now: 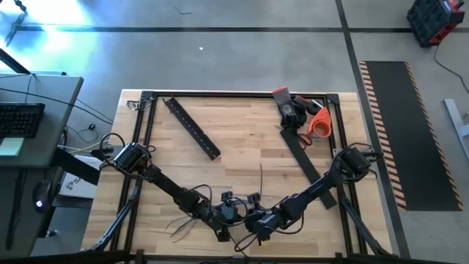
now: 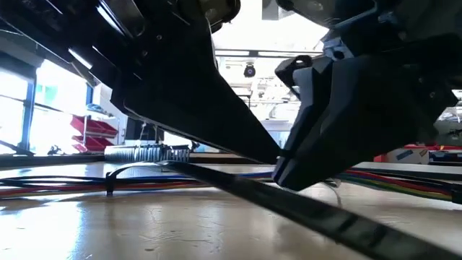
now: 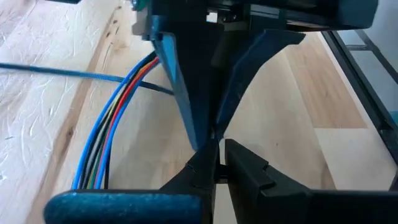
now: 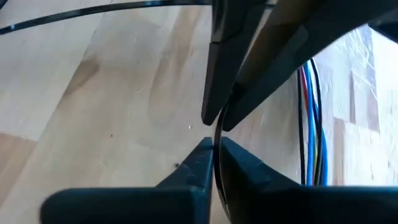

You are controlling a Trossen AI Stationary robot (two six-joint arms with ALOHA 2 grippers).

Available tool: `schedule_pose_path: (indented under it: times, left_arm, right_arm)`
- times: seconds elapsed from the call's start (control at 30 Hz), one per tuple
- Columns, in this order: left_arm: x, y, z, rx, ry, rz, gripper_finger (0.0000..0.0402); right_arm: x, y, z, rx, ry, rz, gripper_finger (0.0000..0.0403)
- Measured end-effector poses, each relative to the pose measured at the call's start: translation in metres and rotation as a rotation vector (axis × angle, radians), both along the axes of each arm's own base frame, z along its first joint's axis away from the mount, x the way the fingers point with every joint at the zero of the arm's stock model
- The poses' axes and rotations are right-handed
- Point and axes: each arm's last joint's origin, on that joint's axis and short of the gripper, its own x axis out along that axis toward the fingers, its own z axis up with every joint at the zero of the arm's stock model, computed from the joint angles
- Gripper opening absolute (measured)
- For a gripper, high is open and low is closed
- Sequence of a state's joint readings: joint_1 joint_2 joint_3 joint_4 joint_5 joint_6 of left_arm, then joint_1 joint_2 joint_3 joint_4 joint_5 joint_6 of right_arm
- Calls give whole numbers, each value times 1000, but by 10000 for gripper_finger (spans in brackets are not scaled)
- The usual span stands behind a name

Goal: Ziptie cables
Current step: Wrap the cable wires with the black zip tie

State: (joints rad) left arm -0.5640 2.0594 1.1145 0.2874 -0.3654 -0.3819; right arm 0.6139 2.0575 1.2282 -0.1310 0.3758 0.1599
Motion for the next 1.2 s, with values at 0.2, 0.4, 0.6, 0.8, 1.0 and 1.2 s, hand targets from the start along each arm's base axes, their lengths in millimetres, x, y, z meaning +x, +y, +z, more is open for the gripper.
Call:
schedule_pose_path:
  times: [0.2, 0.4, 0.6, 0.8, 1.0, 1.2]
  left_arm:
    - [-1, 0, 9, 18, -15, -27, 72]
    - [-4, 2, 33, 65, -65, -51, 125]
    - [0, 12, 35, 228, -97, -2, 129]
    - [20, 38, 36, 168, -124, -26, 100]
    - [43, 57, 21, 72, -234, -154, 56]
    - [56, 78, 12, 13, -273, -155, 22]
  right_arm:
    - [-16, 16, -2, -29, -85, -131, 1]
    - [-51, 20, -26, 32, -187, -299, 0]
    - [-68, 31, -28, 130, -456, -273, 0]
    - [-85, 28, -29, 169, -589, -185, 0]
    - [-93, 26, -30, 227, -607, -45, 0]
    - [-93, 26, -30, 241, -599, -22, 0]
